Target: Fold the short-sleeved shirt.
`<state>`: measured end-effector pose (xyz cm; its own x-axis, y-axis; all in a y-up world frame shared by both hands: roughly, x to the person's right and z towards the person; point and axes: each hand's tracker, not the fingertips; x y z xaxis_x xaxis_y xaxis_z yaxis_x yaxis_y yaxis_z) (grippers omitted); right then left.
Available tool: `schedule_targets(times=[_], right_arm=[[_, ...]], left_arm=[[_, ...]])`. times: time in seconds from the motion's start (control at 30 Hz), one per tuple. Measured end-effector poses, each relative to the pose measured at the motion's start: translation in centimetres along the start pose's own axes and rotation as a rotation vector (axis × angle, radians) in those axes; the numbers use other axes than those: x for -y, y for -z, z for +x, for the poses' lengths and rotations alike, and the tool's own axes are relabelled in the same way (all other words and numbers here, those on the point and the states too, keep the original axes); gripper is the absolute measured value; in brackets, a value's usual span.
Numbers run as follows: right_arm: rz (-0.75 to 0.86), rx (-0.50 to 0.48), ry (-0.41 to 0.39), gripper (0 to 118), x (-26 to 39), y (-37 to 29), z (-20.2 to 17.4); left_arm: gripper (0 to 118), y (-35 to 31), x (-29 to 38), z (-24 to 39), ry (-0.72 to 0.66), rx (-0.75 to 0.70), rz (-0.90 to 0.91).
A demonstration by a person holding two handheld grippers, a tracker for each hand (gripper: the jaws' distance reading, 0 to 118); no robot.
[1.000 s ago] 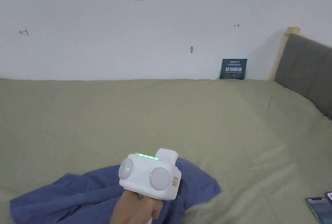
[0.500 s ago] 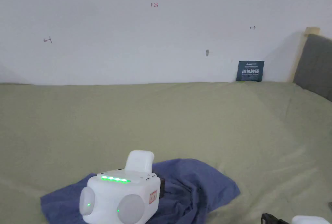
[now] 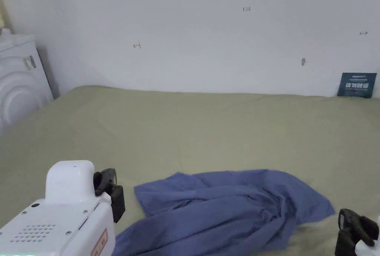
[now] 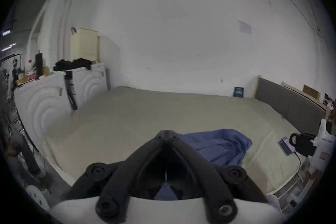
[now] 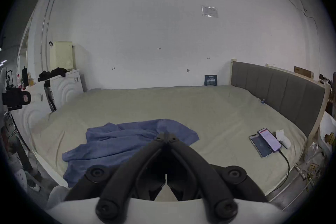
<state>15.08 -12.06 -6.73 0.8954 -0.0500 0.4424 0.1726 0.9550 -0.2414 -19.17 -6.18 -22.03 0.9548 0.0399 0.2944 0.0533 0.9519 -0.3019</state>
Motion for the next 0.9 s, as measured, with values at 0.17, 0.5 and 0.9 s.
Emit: schedule_targets(times=[0.17, 0.5, 0.9], right_arm=[[0.004, -0.022, -0.007, 1, -0.3, 0.1, -0.9], [-0.053, -0.054, -0.038, 1, 0.4, 2.1, -2.0], [-0.199, -0.047, -0.031, 1, 2.9, 6.6, -2.2]], left_arm=[[0, 1.1, 0.3, -1.6, 0.004, -0.011, -0.047], [28, 11.4, 7.2, -7.7, 0.027, 0.026, -0.493], [108, 24.1, 15.5, -8.2, 0.015, 0.009, -0.811]])
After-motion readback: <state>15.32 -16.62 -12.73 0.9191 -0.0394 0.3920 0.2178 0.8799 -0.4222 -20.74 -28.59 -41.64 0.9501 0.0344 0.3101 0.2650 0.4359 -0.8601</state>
